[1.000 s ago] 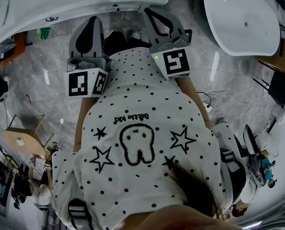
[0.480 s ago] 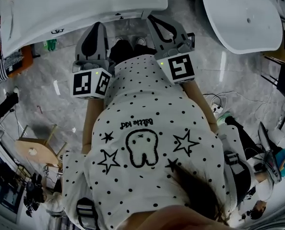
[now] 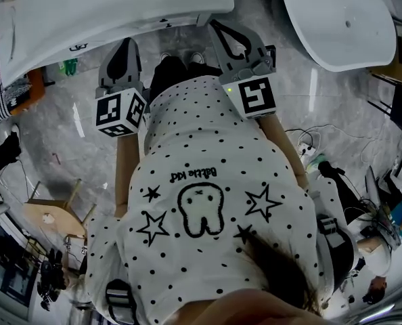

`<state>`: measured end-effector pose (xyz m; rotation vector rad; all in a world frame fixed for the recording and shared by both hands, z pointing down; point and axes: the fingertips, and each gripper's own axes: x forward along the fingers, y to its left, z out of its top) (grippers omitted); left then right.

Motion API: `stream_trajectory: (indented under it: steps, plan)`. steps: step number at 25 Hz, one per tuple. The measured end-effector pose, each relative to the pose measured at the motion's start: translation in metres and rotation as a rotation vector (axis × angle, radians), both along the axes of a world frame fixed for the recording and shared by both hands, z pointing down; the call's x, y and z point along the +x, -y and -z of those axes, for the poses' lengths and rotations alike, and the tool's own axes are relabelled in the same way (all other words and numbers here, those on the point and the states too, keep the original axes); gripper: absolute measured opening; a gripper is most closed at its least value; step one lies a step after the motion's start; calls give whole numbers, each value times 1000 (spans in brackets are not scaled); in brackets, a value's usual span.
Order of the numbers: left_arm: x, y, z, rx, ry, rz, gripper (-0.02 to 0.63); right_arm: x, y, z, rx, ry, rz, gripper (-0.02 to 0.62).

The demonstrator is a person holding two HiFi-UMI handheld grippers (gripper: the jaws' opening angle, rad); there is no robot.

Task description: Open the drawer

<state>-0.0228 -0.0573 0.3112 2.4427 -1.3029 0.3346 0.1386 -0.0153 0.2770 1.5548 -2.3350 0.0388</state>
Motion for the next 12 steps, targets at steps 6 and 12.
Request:
stream_trajectory:
  steps: [6,12]
  plan:
    - [3,-1,-24,-75,39,-57,6,13,-6,0,-39,-9,-48,14]
    - [18,-8,-66,-179,113,-148,64,22,-13,4,-62,-6,-77,14]
